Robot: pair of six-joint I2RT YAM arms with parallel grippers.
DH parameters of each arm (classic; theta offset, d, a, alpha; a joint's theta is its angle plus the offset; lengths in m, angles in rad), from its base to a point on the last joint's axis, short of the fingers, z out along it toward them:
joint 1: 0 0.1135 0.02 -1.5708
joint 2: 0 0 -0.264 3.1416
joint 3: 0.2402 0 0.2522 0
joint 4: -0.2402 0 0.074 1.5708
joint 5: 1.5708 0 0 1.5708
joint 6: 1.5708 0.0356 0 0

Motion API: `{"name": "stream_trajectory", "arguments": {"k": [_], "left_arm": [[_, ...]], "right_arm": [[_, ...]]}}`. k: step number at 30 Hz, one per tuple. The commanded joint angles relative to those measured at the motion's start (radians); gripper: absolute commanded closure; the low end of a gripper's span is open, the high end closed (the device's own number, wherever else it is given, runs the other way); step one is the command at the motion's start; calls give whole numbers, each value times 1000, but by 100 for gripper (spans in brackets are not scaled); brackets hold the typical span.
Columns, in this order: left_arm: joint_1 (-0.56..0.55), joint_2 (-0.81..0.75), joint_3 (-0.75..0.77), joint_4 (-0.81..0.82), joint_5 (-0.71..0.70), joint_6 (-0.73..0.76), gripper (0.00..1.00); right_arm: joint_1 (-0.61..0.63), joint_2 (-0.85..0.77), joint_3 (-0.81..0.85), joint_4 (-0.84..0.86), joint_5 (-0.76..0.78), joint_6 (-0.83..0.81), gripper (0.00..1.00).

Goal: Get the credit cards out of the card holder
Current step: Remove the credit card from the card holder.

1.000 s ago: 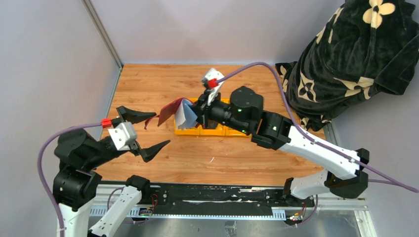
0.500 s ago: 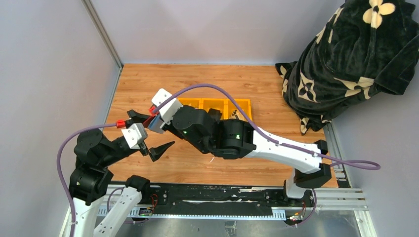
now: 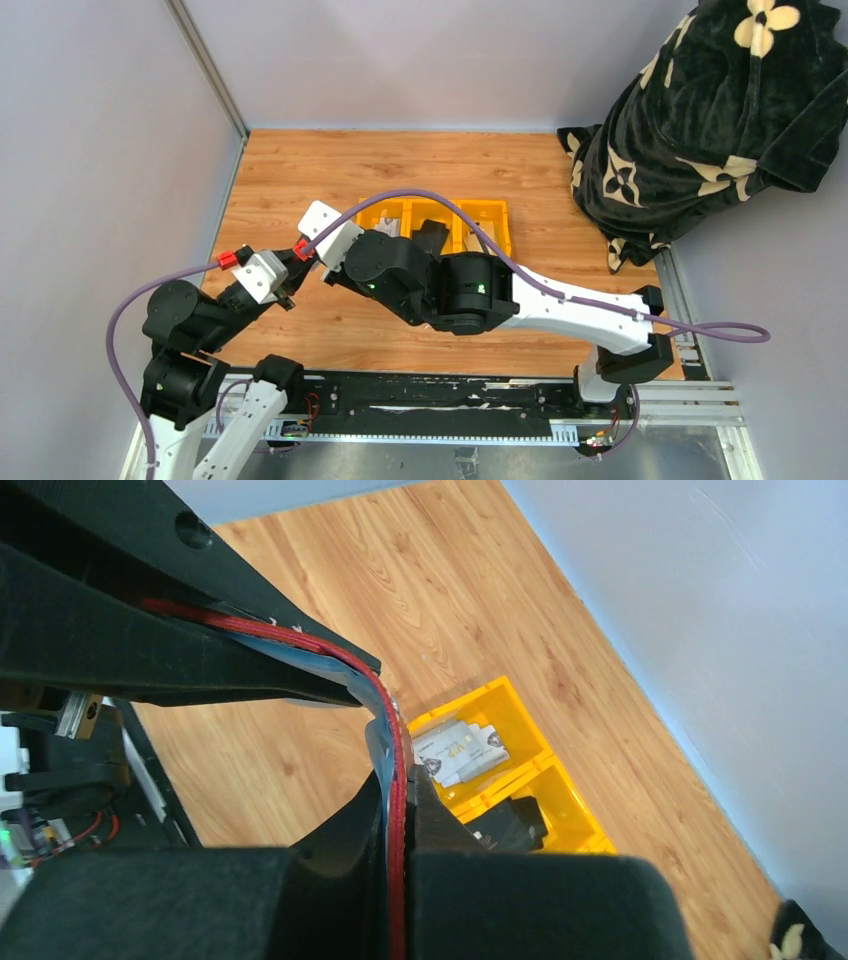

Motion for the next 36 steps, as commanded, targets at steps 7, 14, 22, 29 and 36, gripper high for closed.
{"name": "stream_trajectory", "arguments": {"k": [7, 14, 22, 29, 36], "left_arm": [[4, 55, 142, -128, 114, 47, 100], [4, 263, 339, -375, 307, -62, 100], [4, 372, 400, -425, 521, -216, 100], [4, 367, 385, -431, 574, -227, 100], [4, 380, 412, -431, 618, -246, 100]], "right_arm": [[-61, -166, -191, 93, -286, 91, 66], [-306, -525, -750, 599, -781, 252, 57], [-392, -630, -869, 717, -965, 302, 63], [-404, -668, -904, 767, -1063, 342, 62], [-431, -705, -962, 828, -1089, 424, 75]]}}
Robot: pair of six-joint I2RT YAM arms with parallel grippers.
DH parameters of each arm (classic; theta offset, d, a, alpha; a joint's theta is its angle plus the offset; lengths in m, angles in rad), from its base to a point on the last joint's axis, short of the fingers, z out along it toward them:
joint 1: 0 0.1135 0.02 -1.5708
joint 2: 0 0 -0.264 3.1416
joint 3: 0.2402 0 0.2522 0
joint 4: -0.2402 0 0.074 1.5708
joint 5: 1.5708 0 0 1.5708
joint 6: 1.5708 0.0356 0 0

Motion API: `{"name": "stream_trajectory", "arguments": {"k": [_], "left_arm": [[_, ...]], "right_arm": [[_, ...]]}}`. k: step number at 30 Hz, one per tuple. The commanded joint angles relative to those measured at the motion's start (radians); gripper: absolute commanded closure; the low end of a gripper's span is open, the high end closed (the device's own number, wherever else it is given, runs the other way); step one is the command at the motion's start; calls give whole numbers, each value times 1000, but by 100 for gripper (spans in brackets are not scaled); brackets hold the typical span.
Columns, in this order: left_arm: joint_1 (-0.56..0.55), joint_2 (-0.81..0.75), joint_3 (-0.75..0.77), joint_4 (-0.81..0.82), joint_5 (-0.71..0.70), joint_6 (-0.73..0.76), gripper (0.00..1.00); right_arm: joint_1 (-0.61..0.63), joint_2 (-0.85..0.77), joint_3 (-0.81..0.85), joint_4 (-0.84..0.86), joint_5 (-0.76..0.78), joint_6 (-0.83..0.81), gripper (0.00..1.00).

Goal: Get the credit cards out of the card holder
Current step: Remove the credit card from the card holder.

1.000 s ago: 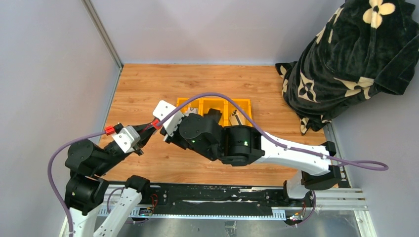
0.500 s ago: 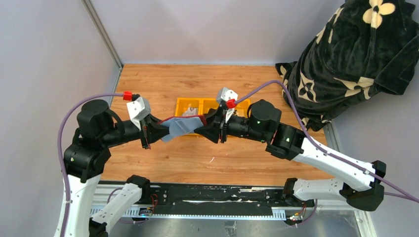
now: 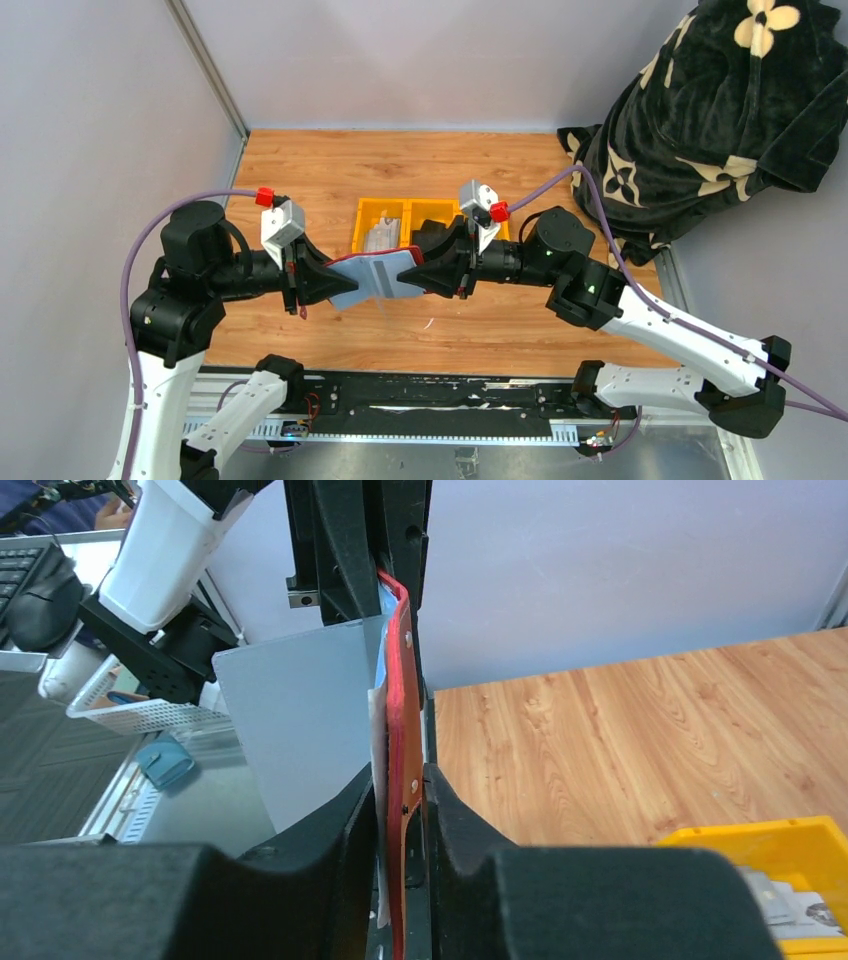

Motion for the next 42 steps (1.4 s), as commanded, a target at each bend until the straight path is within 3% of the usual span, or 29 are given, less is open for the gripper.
{"name": "stream_trajectory", "arguments": {"k": [1, 9, 14, 21, 28, 35, 42], "left_arm": [[3, 7, 38, -7, 73, -31, 100], [3, 6, 47, -8, 98, -31, 100], [3, 15, 62, -8, 110, -30, 100], [3, 17, 78, -9, 118, -31, 100], [3, 22, 86, -9, 129, -30, 100], [3, 27, 105, -10, 131, -31, 100], [3, 24, 103, -10, 124, -64, 100]], "right_arm": [[-27, -31, -31, 62, -46, 70, 75], [-30, -55, -60, 79, -71, 85, 73], [-30, -9, -58, 132, -113, 131, 81], [-30, -48, -67, 138, -142, 139, 72], [-30, -106, -85, 121, -167, 117, 72], [-30, -77, -67, 104, -161, 117, 79], [-30, -32, -48, 97, -144, 126, 73]]}}
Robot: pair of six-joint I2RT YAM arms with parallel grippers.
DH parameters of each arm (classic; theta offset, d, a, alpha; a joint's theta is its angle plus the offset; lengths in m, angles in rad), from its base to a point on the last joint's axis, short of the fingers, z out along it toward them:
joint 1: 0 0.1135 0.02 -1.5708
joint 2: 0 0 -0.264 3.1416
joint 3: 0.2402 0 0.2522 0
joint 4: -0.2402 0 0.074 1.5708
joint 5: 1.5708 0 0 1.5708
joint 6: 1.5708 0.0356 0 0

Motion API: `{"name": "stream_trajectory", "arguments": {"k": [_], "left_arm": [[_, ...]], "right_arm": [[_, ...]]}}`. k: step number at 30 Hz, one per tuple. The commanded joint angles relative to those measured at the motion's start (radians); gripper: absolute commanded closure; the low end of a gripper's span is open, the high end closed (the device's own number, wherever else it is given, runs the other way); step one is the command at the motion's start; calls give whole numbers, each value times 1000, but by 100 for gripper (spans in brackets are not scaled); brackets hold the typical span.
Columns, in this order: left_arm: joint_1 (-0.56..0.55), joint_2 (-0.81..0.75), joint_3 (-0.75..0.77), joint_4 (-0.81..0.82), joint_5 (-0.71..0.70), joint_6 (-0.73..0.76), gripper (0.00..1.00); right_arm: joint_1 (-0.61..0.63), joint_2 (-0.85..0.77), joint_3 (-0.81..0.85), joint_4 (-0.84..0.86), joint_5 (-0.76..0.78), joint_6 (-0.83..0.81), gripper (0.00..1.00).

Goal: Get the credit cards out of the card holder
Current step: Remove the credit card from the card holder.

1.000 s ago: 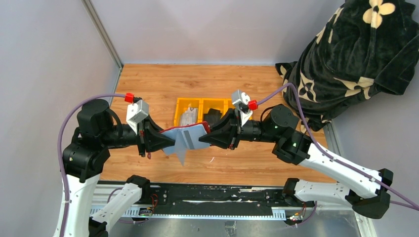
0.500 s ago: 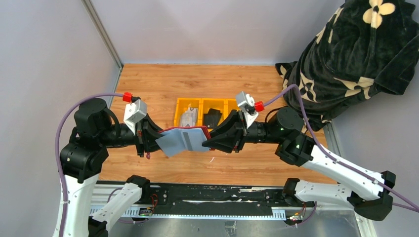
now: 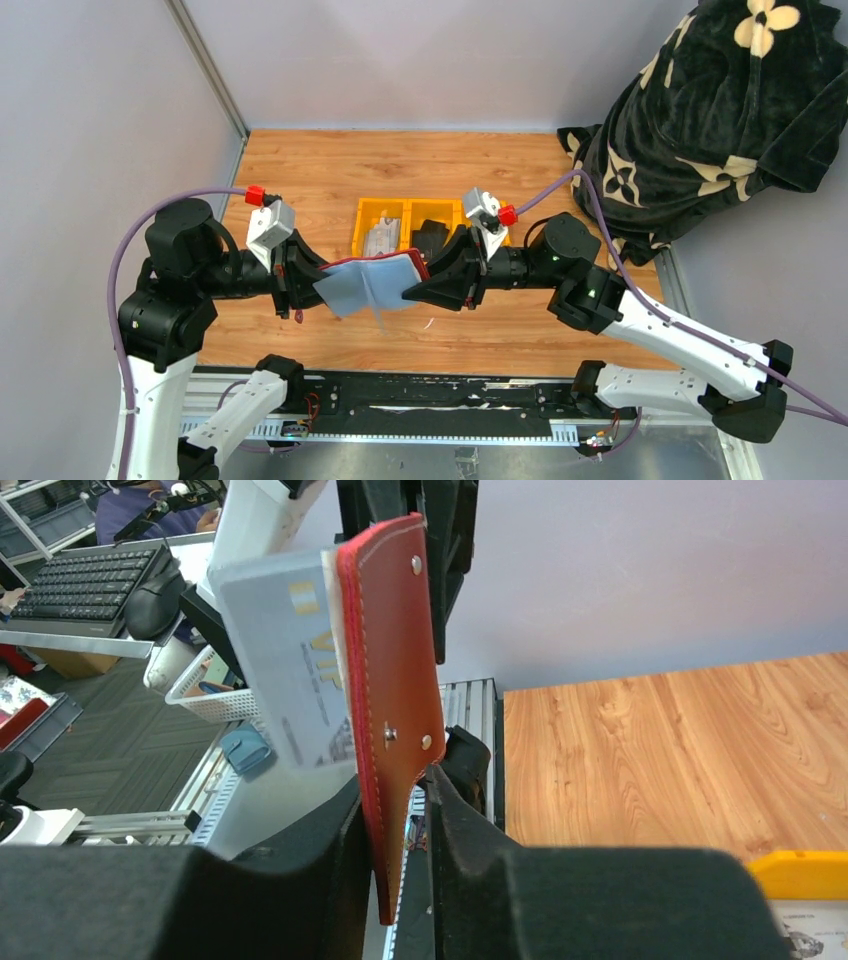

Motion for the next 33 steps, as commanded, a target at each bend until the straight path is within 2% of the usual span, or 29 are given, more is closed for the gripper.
{"name": "stream_trajectory", "arguments": {"k": [1, 12, 19, 22, 24, 25, 26, 27, 30, 31, 33], "left_arm": [[3, 3, 21, 1, 19, -29, 100], [3, 9, 16, 1, 5, -25, 100], [4, 9, 18, 1, 9, -33, 100], [3, 3, 15, 1, 15, -38, 100], [3, 0, 7, 3, 19, -36, 100], [3, -2, 3, 3, 16, -32, 100], [3, -3, -3, 1, 9, -27, 98], [3, -3, -10, 1, -2, -21, 83], [3, -8, -33, 1, -41, -8, 15], [3, -11, -38, 1, -58, -2, 5], [4, -22, -50, 1, -80, 28, 0]], "right_arm": [[-11, 17, 27, 1, 8, 2, 71], [-7, -18, -19, 127, 34, 41, 40], [23, 73, -6, 167, 100, 53, 37], [25, 79, 14, 121, 166, 34, 51], [25, 66, 26, 77, 228, 42, 71], [23, 57, 29, 65, 246, 48, 89], [23, 47, 29, 59, 262, 54, 98], [23, 35, 30, 49, 274, 62, 100], [23, 6, 55, -24, 291, 52, 100], [23, -2, 70, -68, 297, 44, 100], [23, -16, 91, -135, 303, 32, 100]]}}
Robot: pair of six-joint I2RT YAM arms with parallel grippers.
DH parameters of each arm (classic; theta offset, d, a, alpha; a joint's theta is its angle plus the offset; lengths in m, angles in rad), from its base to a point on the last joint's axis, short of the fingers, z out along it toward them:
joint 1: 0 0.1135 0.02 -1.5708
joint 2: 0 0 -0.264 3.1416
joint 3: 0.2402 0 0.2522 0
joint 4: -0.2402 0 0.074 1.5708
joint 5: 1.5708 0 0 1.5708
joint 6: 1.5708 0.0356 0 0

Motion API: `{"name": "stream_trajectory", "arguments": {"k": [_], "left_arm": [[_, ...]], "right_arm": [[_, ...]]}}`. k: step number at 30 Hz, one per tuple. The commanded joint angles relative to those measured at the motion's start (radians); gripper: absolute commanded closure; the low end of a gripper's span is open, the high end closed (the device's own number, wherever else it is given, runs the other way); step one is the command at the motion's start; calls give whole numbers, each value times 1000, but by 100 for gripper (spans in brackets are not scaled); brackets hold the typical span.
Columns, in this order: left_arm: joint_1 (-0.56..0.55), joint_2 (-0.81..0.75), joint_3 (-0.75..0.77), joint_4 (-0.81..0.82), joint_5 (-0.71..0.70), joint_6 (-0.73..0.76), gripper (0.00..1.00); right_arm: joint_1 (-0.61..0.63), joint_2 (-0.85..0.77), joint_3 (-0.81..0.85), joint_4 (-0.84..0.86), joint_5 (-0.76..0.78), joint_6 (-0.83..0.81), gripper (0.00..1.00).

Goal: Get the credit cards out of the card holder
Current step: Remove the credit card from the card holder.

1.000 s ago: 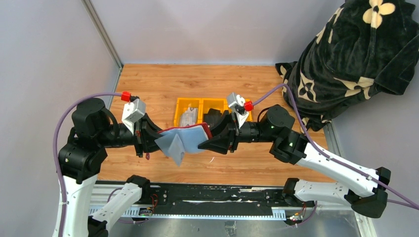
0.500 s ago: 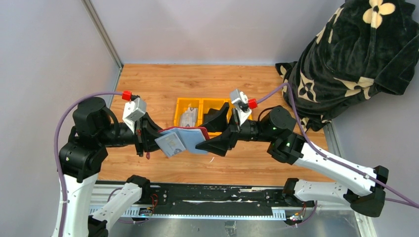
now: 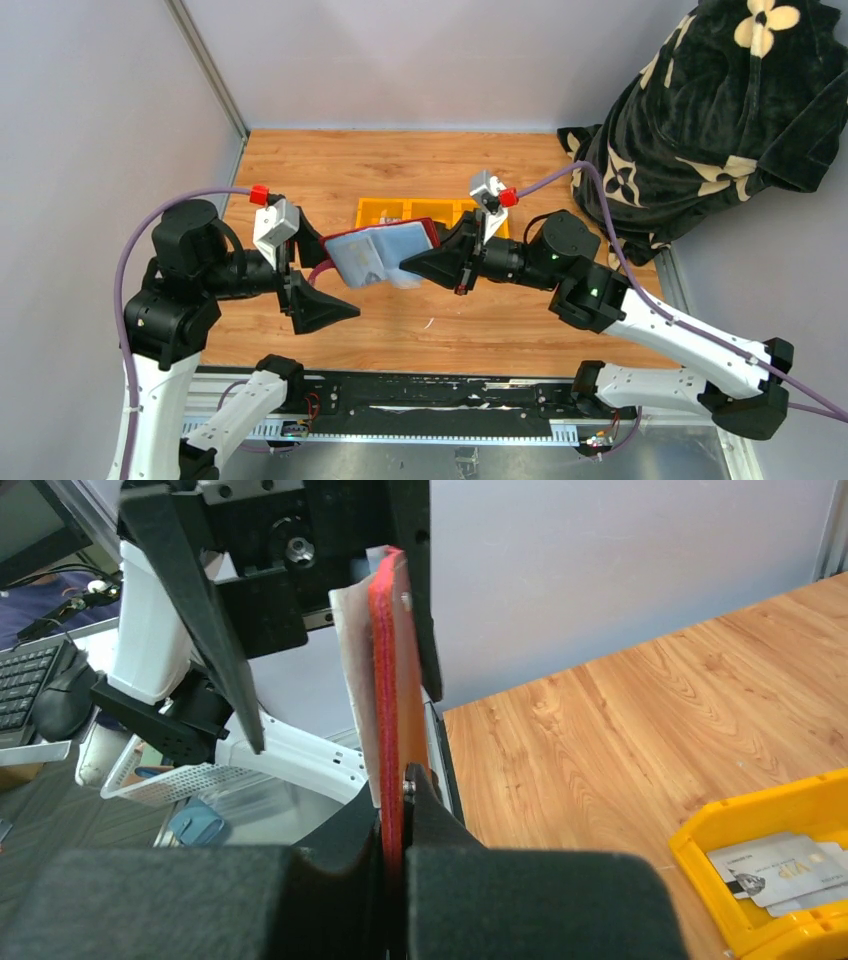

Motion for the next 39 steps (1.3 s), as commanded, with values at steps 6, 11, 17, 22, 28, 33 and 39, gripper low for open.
{"name": "stream_trajectory", "arguments": {"k": [6, 11, 17, 22, 28, 33, 39], "left_arm": [[2, -38, -67, 8, 18, 32, 0], [1, -100, -190, 421, 48, -371, 13], [1, -133, -261, 678, 6, -617, 41], [3, -140, -244, 688, -42, -622, 77], [3, -126, -215, 691, -26, -639, 93], [3, -97, -190, 608, 8, -593, 100], [3, -49, -149, 380, -6, -420, 100]], "right_arm": [[-2, -79, 83, -139, 39, -26, 100], [-2, -63, 41, -6, -35, 51, 100], [-2, -53, -48, 209, -30, 192, 100], [-2, -50, -87, 290, -18, 240, 100], [-4, -51, -107, 287, -13, 276, 87], [-65, -104, -90, 176, -13, 237, 39], [-69, -54, 22, 43, -120, 123, 24]]}}
